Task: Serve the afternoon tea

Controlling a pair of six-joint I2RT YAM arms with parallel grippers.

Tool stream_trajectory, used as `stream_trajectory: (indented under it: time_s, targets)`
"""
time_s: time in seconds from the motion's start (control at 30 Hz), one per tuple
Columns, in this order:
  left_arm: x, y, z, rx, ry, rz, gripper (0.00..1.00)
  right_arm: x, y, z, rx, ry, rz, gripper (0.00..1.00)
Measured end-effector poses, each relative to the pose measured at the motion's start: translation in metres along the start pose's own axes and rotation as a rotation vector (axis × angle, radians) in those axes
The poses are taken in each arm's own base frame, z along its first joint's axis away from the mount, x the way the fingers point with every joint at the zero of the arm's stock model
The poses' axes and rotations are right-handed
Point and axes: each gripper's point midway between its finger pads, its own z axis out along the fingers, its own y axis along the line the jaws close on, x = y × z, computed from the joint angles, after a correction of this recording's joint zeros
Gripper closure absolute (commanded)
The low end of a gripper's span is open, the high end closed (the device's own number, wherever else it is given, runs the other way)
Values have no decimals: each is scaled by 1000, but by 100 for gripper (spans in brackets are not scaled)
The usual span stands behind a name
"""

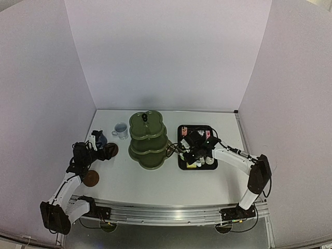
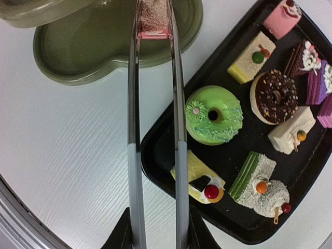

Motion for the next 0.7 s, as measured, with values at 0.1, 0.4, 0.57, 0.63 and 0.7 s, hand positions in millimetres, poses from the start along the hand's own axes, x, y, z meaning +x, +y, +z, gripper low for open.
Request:
stream_trajectory:
  time_s: [0.1,0.4,0.57,0.63,0.7]
  targets:
    - [0,0,0,-1,0,9,0,-8,3,4,-17,-6,-87,100]
    - [0,1,0,-9,-1,27,0,-24,7,21,-25,-2,-268,100]
    - [0,2,0,-9,0,39,0,-29,6,29,-13,6,-307,100]
    - [0,2,0,-10,0,44,0,-30,4,32,-5,9,-317,100]
    - [0,2,0,-10,0,45,0,-29,1,34,10,15,-321,100]
